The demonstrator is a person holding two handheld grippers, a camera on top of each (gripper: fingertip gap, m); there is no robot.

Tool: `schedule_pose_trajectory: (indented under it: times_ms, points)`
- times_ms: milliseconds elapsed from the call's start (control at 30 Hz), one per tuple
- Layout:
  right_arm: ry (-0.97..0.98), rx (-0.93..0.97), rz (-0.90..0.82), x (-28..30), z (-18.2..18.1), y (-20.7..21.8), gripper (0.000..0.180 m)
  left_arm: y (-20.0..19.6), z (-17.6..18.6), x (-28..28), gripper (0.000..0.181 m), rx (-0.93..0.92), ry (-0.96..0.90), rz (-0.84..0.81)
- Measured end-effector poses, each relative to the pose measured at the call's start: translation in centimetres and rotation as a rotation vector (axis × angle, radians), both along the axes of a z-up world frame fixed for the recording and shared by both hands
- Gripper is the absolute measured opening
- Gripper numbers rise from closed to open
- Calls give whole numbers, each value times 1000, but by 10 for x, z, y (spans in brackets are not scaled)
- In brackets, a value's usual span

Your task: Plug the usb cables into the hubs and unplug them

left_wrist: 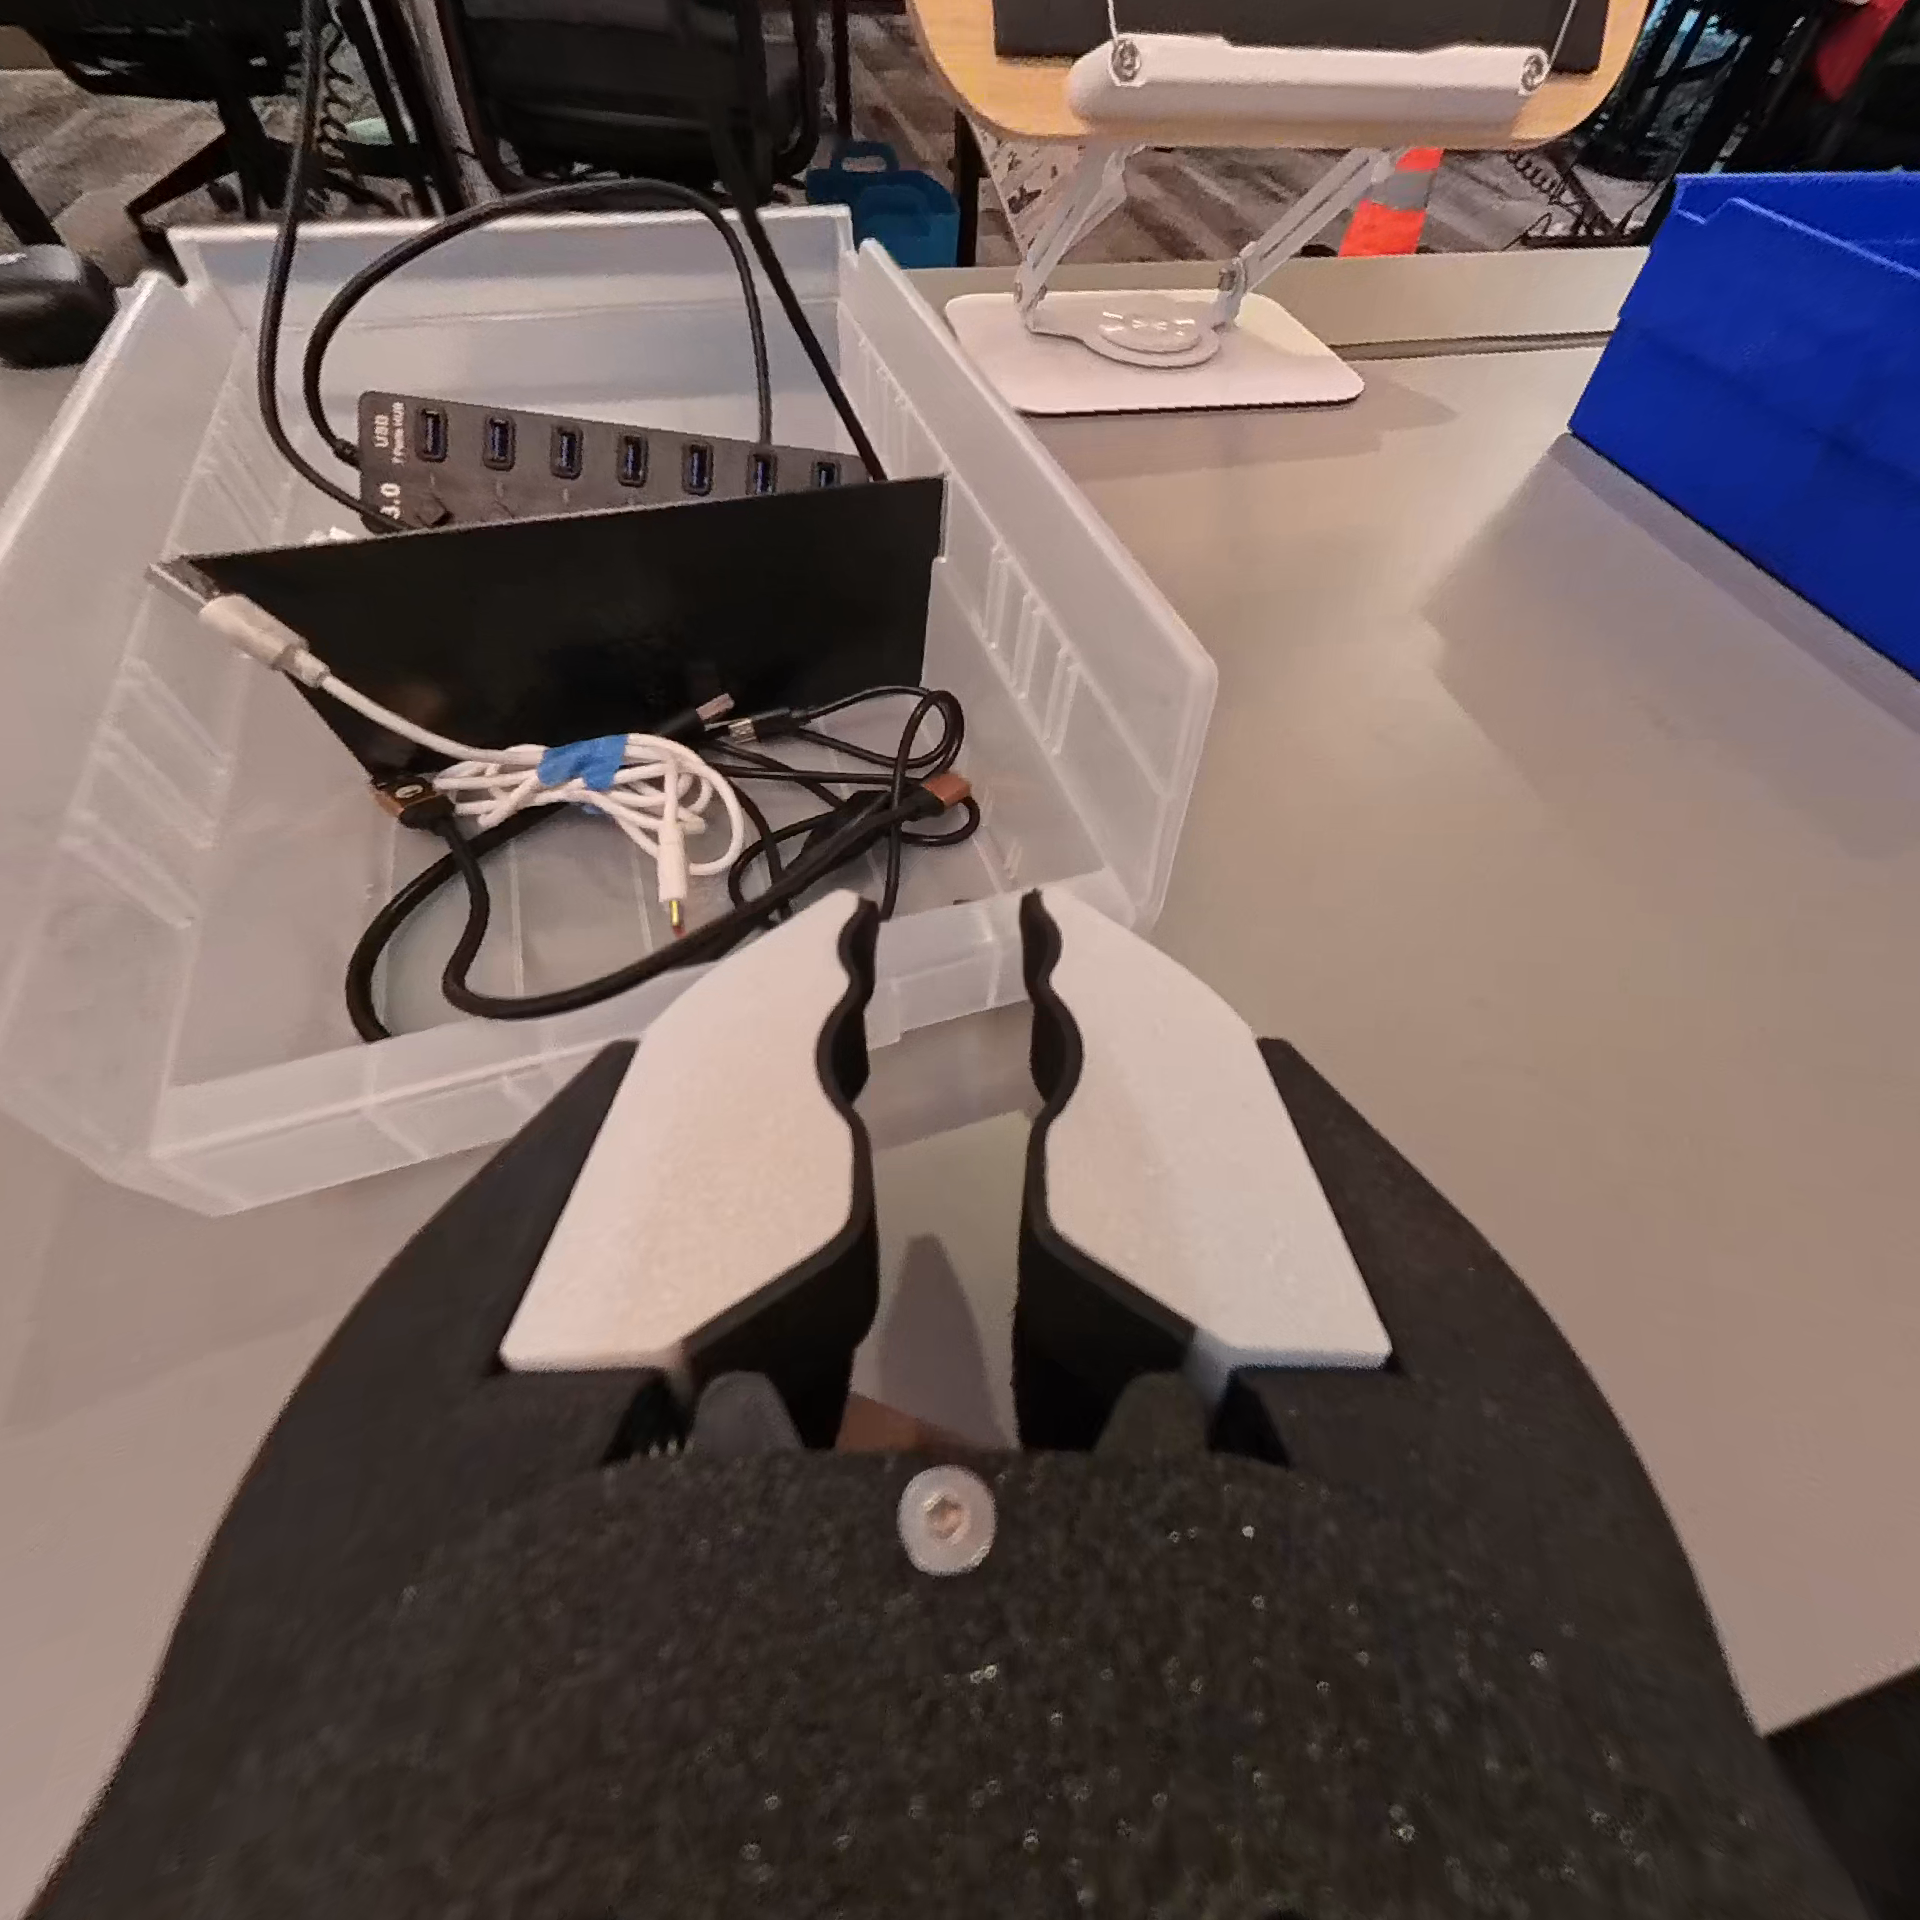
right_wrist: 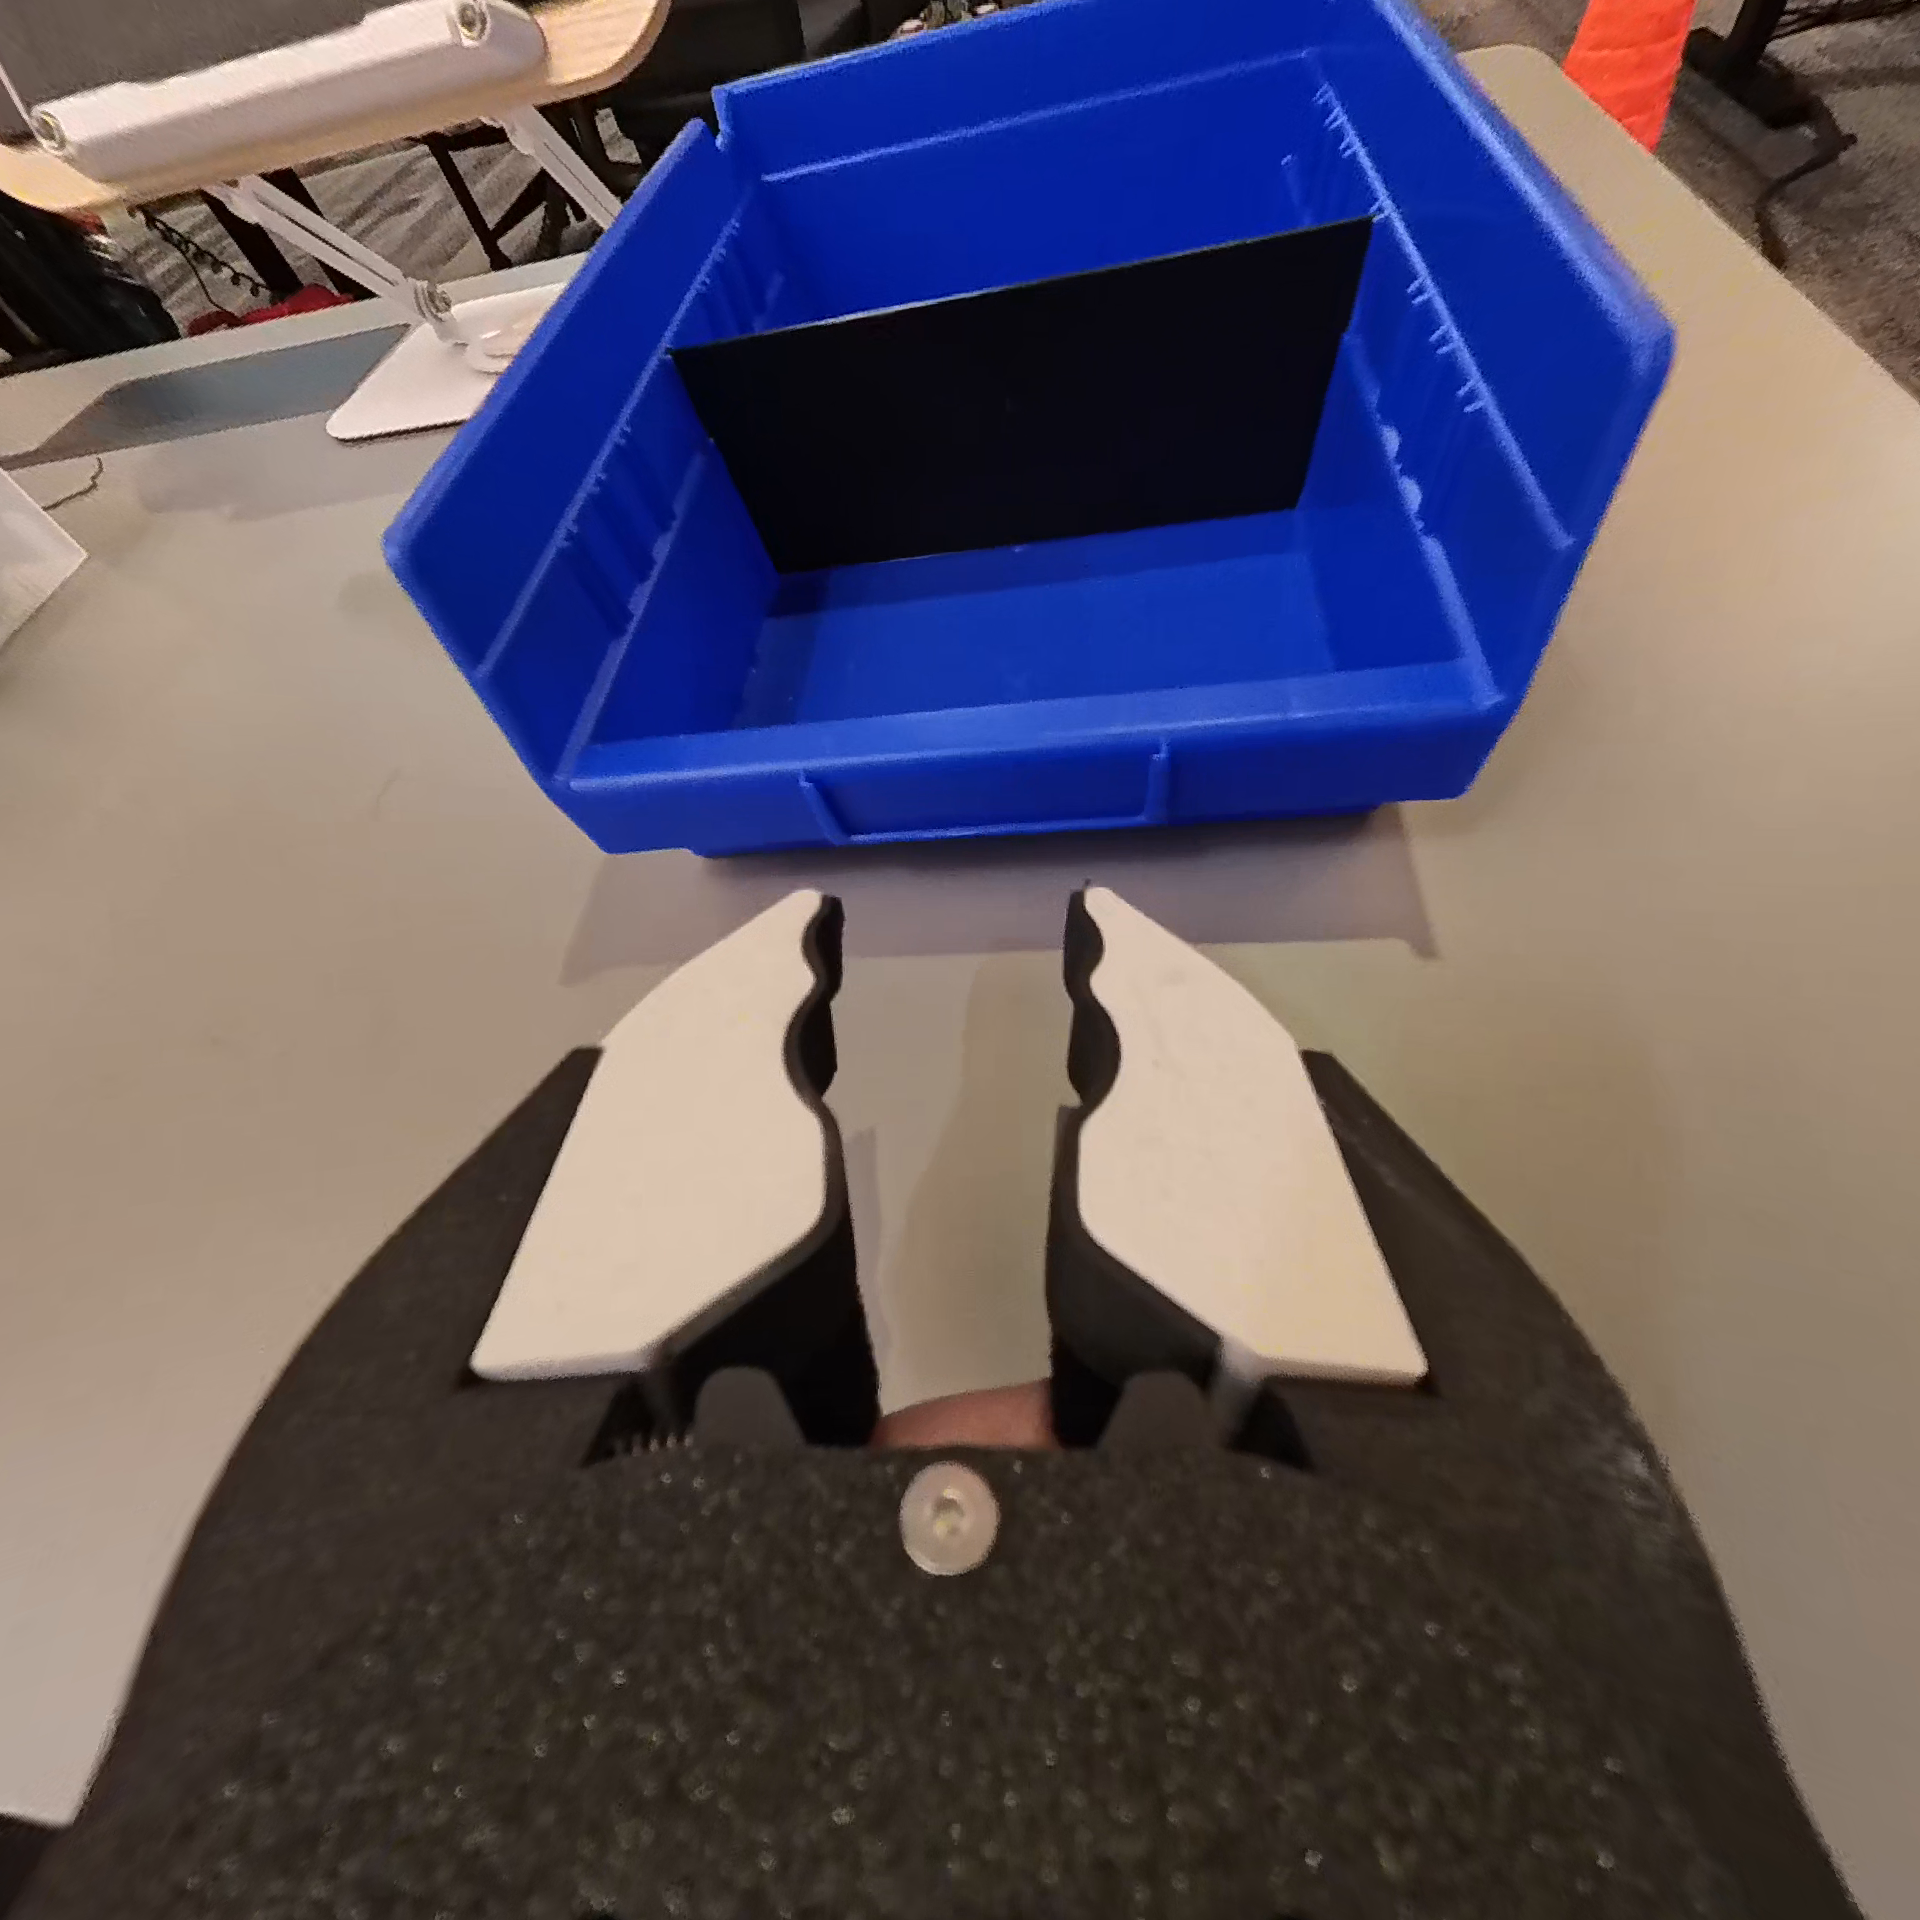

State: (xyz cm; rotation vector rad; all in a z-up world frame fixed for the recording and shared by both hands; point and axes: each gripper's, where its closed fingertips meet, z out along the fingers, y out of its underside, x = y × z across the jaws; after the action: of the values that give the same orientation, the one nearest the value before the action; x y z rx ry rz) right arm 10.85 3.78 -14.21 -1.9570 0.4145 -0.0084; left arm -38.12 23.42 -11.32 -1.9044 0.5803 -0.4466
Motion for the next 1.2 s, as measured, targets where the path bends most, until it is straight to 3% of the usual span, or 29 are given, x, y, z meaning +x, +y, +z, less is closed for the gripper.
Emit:
schedule_pose_trajectory:
  times_ms: [133, 267, 500, 700, 833, 1000, 1200]
  points:
    - [-65, -14, -43, 14, 2, -10, 41, 13, 8, 5, 30, -2, -42, -40]
    - [-43, -15, -27, 9, 1, -14, 41, 46, 31, 3, 45, -182, -250, 1]
    - [-99, -43, 32, -8, -1, -6, 41, 162, 44, 10, 69, -573, -398, 227]
    - [-91, -56, 80, -16, -4, -1, 41, 238, 0, 19, 69, -901, -470, 494]
    - [-51, -55, 87, -17, -6, -1, 41, 259, -23, 13, 67, -948, -513, 651]
    - [14, -56, 95, -16, -9, -1, 41, 258, -33, -11, 74, -895, -317, 806]
    - [110, -68, 134, -27, -14, 1, 40, 264, -42, 0, 86, -942, -382, 781]
